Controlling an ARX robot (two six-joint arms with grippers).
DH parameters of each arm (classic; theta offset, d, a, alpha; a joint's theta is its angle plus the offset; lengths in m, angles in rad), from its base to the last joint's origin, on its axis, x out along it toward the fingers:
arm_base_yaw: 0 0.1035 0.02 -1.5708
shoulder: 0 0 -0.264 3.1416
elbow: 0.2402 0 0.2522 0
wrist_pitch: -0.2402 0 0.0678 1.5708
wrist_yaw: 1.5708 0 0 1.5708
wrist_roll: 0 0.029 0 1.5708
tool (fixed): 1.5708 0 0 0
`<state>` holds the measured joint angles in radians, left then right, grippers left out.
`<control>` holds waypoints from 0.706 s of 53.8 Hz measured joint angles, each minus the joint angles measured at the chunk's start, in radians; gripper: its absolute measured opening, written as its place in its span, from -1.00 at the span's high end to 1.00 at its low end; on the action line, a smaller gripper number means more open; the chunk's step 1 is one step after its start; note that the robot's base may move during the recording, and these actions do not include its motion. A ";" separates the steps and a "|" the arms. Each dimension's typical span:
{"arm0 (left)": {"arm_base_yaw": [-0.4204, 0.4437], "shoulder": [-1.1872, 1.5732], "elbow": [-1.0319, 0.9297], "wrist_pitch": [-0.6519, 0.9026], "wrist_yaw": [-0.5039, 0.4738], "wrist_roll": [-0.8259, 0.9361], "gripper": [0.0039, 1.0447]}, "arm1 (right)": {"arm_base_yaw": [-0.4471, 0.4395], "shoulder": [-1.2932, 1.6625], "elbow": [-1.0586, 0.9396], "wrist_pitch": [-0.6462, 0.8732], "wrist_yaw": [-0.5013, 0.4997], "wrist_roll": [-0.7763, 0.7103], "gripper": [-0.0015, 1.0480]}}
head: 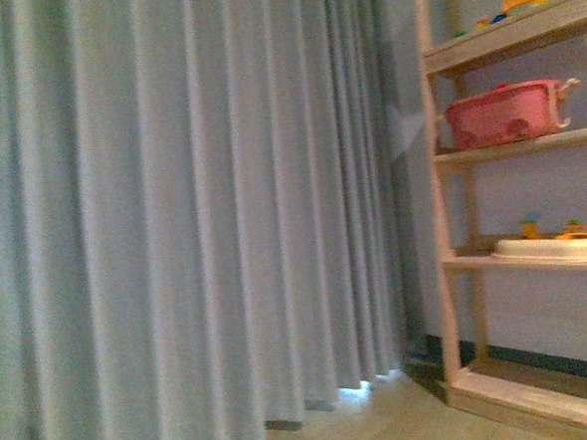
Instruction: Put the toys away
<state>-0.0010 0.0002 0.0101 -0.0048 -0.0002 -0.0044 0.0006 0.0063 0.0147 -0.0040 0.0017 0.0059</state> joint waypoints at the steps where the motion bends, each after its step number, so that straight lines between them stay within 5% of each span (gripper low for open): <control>1: 0.000 0.000 0.000 0.000 -0.002 0.000 -0.88 | 0.000 0.000 0.000 0.000 -0.001 0.000 0.86; 38: 0.000 0.000 0.000 0.000 0.000 0.000 -0.88 | 0.000 0.000 0.000 0.000 -0.001 0.000 0.86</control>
<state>-0.0010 0.0002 0.0101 -0.0048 -0.0002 -0.0044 0.0006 0.0059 0.0147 -0.0040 0.0006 0.0059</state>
